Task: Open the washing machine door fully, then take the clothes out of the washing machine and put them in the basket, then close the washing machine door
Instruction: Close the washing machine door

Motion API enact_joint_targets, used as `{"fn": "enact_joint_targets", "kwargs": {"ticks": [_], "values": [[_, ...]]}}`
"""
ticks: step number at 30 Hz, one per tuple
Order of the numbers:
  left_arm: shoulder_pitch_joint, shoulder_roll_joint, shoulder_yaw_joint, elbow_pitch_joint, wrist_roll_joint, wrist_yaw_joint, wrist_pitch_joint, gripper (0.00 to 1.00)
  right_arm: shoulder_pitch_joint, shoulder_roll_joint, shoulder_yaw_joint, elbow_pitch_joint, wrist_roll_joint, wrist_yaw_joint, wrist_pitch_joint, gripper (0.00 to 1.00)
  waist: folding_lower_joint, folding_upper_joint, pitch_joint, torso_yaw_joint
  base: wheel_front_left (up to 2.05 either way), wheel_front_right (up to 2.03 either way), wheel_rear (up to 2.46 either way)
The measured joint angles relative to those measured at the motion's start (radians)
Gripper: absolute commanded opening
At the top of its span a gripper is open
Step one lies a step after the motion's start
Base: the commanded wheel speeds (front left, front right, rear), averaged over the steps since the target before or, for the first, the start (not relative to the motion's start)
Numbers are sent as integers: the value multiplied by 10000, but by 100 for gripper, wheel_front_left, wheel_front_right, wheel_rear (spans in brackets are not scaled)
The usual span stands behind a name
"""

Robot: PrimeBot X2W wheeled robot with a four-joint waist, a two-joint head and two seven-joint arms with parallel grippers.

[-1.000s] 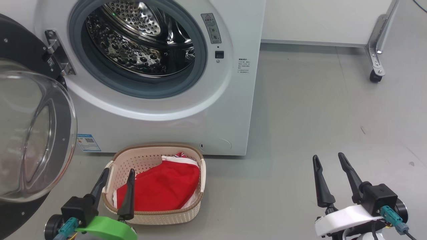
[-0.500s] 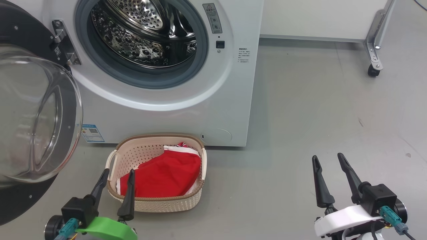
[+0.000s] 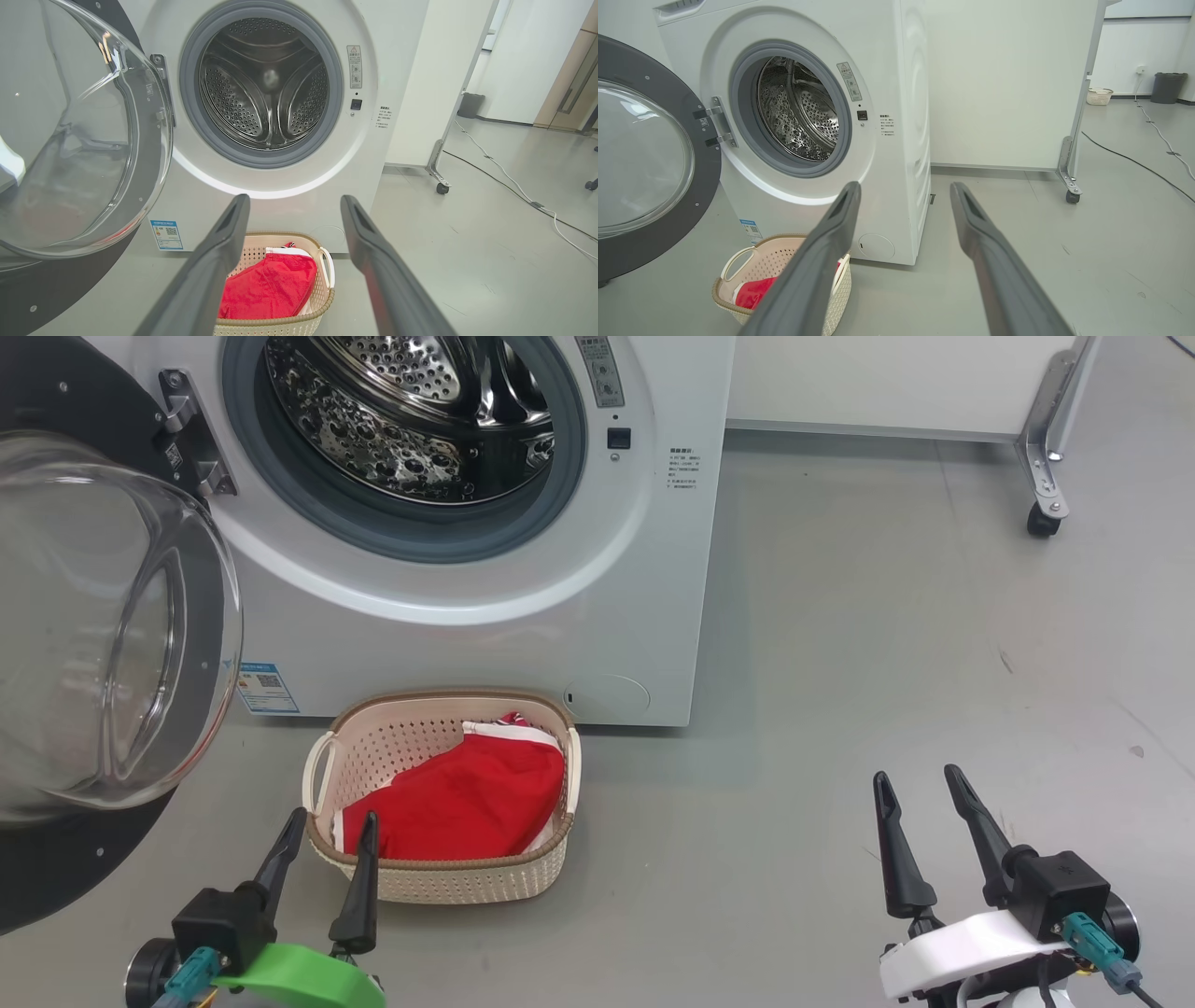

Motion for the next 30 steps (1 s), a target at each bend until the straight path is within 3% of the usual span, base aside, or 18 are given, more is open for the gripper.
{"fn": "enact_joint_targets", "kwargs": {"ticks": [30], "values": [[6,0,-65,-31,2,75,0,100,0,21,-79,6,0,2,0,100,0,0,-76,18,-2,2,0]]}}
